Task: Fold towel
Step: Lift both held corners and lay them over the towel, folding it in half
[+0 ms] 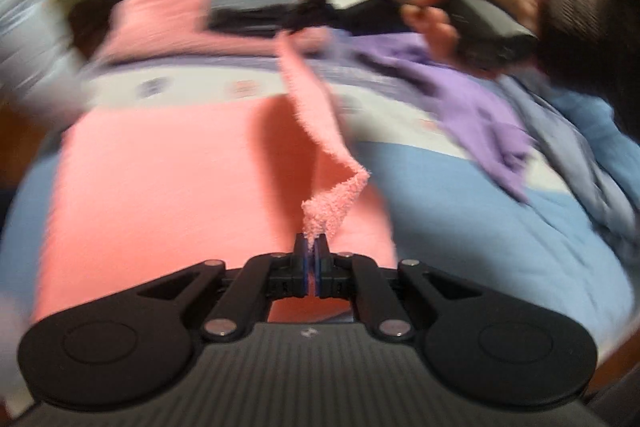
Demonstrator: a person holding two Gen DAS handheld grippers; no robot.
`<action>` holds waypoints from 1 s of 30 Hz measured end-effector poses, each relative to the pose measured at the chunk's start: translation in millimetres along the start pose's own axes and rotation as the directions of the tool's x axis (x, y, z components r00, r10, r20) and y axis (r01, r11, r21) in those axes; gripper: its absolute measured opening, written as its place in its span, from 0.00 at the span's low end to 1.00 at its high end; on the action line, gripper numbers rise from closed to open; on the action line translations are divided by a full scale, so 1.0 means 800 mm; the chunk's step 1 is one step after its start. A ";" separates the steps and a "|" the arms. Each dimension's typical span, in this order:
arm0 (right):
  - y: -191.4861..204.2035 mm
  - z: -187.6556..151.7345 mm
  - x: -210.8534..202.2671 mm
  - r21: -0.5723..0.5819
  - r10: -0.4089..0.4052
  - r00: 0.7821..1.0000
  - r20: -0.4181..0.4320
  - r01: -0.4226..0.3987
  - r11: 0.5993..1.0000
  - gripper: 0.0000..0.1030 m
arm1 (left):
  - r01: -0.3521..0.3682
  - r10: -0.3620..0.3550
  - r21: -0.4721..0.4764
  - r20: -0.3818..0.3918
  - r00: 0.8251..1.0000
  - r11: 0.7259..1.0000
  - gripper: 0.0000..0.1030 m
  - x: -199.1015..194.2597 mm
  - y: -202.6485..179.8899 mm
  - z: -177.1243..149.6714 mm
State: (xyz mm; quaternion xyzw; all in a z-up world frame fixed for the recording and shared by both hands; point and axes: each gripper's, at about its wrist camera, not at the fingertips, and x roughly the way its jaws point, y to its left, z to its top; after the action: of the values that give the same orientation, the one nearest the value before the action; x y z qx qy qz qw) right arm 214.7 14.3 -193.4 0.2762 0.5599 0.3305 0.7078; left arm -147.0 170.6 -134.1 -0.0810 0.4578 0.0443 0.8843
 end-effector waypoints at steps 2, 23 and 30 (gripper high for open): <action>0.028 -0.008 0.041 -0.015 0.028 0.999 -0.031 -0.029 0.999 0.03 | -0.061 0.061 -0.066 -0.003 0.998 0.996 0.03 -0.008 0.040 -0.008; 0.145 -0.041 0.306 -0.139 -0.080 0.984 -0.162 0.057 0.989 0.04 | -0.311 0.296 -0.489 -0.110 0.949 0.815 0.03 0.029 0.292 -0.076; 0.144 -0.039 0.336 -0.176 -0.091 0.977 -0.192 0.057 0.983 0.12 | -0.371 0.330 -0.495 -0.172 0.928 0.786 0.06 0.043 0.306 -0.099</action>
State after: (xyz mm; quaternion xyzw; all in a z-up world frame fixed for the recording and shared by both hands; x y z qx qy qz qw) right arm 207.7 296.2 -276.7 0.1594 0.6079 0.3762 0.6809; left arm -228.2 396.6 -232.5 -0.2319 0.4689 0.3262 0.7873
